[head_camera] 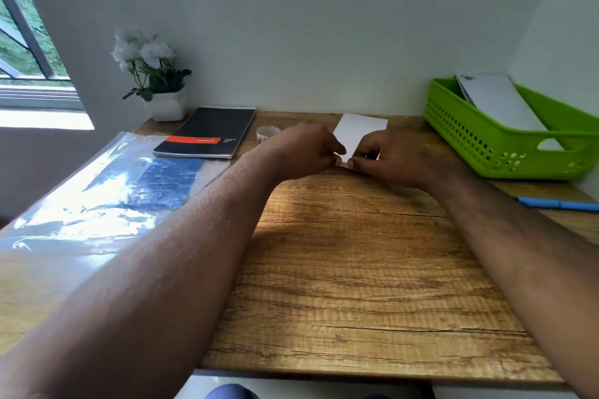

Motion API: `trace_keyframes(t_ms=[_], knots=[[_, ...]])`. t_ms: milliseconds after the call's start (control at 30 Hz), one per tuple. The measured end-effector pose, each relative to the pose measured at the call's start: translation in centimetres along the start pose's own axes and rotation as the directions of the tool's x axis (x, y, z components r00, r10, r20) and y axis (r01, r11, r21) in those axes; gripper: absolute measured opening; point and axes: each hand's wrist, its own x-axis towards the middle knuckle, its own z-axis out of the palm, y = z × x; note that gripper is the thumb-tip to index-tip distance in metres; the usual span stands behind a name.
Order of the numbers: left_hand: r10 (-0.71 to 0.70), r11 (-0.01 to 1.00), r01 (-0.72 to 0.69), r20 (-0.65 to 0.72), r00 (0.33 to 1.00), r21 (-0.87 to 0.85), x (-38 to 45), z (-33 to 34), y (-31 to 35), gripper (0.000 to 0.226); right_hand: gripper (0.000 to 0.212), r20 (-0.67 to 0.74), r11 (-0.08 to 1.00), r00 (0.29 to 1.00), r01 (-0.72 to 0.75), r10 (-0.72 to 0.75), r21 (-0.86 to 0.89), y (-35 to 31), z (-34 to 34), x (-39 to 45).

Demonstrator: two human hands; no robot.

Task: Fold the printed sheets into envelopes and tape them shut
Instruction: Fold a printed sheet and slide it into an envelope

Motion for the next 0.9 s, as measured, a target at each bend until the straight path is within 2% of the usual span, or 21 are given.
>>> trace_keyframes(t_ms=[100,167,200,267,300,333,400,433,467,500,567,600,667,733,767,800,833,900], knots=[[0.012,0.999,-0.010,-0.041,0.999,0.040,0.4,0.3,0.2,0.026,0.021,-0.118,0.995,0.988,0.092,-0.097,-0.045,-0.1,0.0,0.2],[0.044,0.999,-0.040,-0.200,0.979,0.028,0.5,0.6,0.1,0.020,0.022,-0.274,0.986,0.947,0.163,-0.168,-0.043,-0.4,-0.3,0.2],[0.057,0.997,-0.069,-0.305,0.951,-0.029,0.7,0.7,-0.1,0.018,0.022,-0.371,0.979,0.906,0.197,-0.202,-0.052,-0.5,-0.6,0.4],[-0.008,0.948,-0.144,-0.475,0.880,-0.283,0.6,0.7,-0.3,0.016,0.020,-0.569,0.961,0.776,0.249,-0.271,-0.117,-0.6,-1.2,0.4],[-0.087,0.867,-0.187,-0.510,0.856,-0.461,0.5,0.6,-0.3,0.019,0.023,-0.647,0.958,0.708,0.242,-0.282,-0.152,-0.6,-1.7,0.4],[-0.177,0.738,-0.228,-0.509,0.843,-0.635,0.3,0.2,-0.3,0.030,0.031,-0.698,0.961,0.662,0.222,-0.273,-0.166,-0.4,-2.0,0.4],[-0.313,0.476,-0.222,-0.400,0.861,-0.851,0.0,-0.5,-0.9,0.064,0.042,-0.716,0.966,0.649,0.185,-0.259,-0.181,0.5,-2.3,0.5],[-0.343,0.394,-0.165,-0.311,0.886,-0.904,-0.3,-0.7,-1.4,0.078,0.041,-0.689,0.966,0.678,0.163,-0.258,-0.201,1.0,-2.2,0.5],[-0.359,0.365,-0.079,-0.219,0.908,-0.928,-0.6,-0.9,-1.8,0.088,0.040,-0.635,0.967,0.732,0.146,-0.247,-0.208,1.6,-2.0,0.7],[-0.374,0.385,0.027,-0.129,0.918,-0.922,-0.9,-1.0,-2.0,0.093,0.040,-0.545,0.975,0.813,0.124,-0.206,-0.183,2.0,-1.6,0.7],[-0.438,0.531,0.260,0.001,0.899,-0.806,-1.2,-1.1,-2.4,0.092,0.040,-0.252,0.996,0.967,0.024,-0.045,-0.088,2.2,-0.7,0.5],[-0.484,0.606,0.361,0.033,0.875,-0.709,-1.3,-1.2,-2.5,0.089,0.041,-0.087,0.997,0.996,-0.035,0.029,-0.070,2.3,-0.3,0.2],[-0.537,0.674,0.503,0.110,0.837,-0.541,-1.5,-1.5,-2.6,0.081,0.043,0.161,0.989,0.976,-0.148,0.147,-0.006,2.4,0.3,-0.2],[-0.528,0.711,0.559,0.201,0.825,-0.428,-2.0,-2.0,-2.8,0.067,0.044,0.257,0.975,0.948,-0.210,0.187,0.067,2.6,0.5,-0.2],[-0.523,0.742,0.556,0.195,0.830,-0.375,-2.1,-2.2,-3.1,0.059,0.044,0.265,0.976,0.947,-0.207,0.183,0.063,2.6,0.5,-0.2],[-0.529,0.766,0.538,0.130,0.839,-0.351,-2.2,-2.2,-3.7,0.051,0.045,0.272,0.981,0.946,-0.192,0.175,0.039,2.7,0.7,0.0],[-0.539,0.790,0.511,0.014,0.842,-0.339,-2.1,-2.3,-4.5,0.045,0.046,0.287,0.985,0.944,-0.174,0.163,0.013,2.8,0.9,0.1],[-0.543,0.838,0.497,-0.254,0.800,-0.225,-2.0,-2.2,-6.1,0.038,0.049,0.323,0.989,0.935,-0.148,0.146,-0.018,2.8,1.3,0.3]])
